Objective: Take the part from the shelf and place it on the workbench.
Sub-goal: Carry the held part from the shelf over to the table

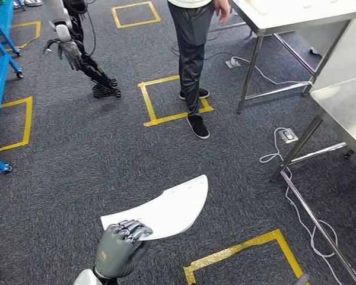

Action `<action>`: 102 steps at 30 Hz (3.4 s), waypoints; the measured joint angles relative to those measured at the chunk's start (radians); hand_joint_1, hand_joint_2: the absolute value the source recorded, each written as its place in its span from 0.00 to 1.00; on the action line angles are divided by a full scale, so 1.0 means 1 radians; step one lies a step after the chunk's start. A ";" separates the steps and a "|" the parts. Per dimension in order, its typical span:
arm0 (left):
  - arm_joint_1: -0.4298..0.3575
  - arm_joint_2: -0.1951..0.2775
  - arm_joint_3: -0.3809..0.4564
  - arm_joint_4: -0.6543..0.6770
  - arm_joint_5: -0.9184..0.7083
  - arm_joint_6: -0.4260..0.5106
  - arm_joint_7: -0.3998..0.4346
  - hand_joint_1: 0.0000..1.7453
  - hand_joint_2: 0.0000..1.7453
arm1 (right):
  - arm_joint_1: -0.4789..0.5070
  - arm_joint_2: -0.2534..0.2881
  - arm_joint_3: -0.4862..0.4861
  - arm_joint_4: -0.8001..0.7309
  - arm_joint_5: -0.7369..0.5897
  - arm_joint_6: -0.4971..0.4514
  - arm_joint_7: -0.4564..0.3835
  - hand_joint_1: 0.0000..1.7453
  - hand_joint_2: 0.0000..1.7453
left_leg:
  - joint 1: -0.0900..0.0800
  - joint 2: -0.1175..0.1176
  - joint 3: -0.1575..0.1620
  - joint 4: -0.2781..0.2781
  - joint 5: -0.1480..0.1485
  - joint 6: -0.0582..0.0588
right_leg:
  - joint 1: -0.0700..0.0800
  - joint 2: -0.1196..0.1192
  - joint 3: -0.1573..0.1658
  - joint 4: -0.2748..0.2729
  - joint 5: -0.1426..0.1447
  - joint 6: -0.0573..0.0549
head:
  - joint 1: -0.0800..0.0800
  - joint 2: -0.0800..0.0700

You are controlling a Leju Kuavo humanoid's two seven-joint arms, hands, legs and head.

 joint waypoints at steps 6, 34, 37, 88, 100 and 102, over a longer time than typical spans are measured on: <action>0.000 0.001 -0.002 0.000 0.005 0.000 0.001 1.00 1.00 | -0.001 0.000 0.000 0.001 0.000 -0.001 0.000 0.00 1.00 | 0.007 -0.016 -0.049 0.078 -0.039 -0.009 | -0.004 0.012 0.006 -0.009 0.000 -0.001 | -0.001 0.000; -0.002 0.019 -0.026 0.009 0.062 0.000 0.032 1.00 1.00 | 0.001 -0.024 -0.002 0.082 -0.005 -0.078 0.011 0.00 1.00 | 0.034 -0.026 -0.287 0.196 0.020 -0.037 | -0.027 0.023 0.141 -0.042 -0.110 0.022 | 0.002 0.000; -0.002 0.022 -0.030 0.011 0.039 0.000 0.044 1.00 1.00 | 0.005 -0.024 -0.002 0.086 -0.009 -0.080 0.011 0.00 1.00 | 0.034 -0.034 -0.241 0.176 0.055 -0.031 | -0.027 0.056 0.119 -0.042 -0.101 0.024 | 0.001 0.000; 0.022 0.003 0.006 0.005 -0.047 0.000 -0.012 1.00 1.00 | -0.003 -0.018 0.018 0.109 -0.163 -0.127 0.021 0.00 1.00 | 0.042 0.020 0.180 -0.132 -0.043 -0.024 | -0.014 -0.066 0.023 -0.008 -0.024 0.036 | 0.007 0.000; 0.023 -0.001 0.017 -0.003 -0.033 0.000 -0.016 1.00 1.00 | -0.007 -0.017 0.025 0.101 -0.267 -0.135 0.032 0.00 1.00 | 0.018 -0.058 -0.205 0.078 -0.038 -0.007 | -0.010 0.096 0.190 -0.022 -0.154 0.008 | -0.009 0.000; 0.029 -0.001 0.021 -0.001 -0.027 0.001 -0.016 1.00 1.00 | -0.003 -0.016 0.025 0.104 -0.268 -0.137 0.034 0.00 1.00 | 0.005 -0.087 -0.211 -0.018 0.137 0.007 | -0.008 0.115 0.229 -0.035 -0.186 0.014 | -0.008 0.000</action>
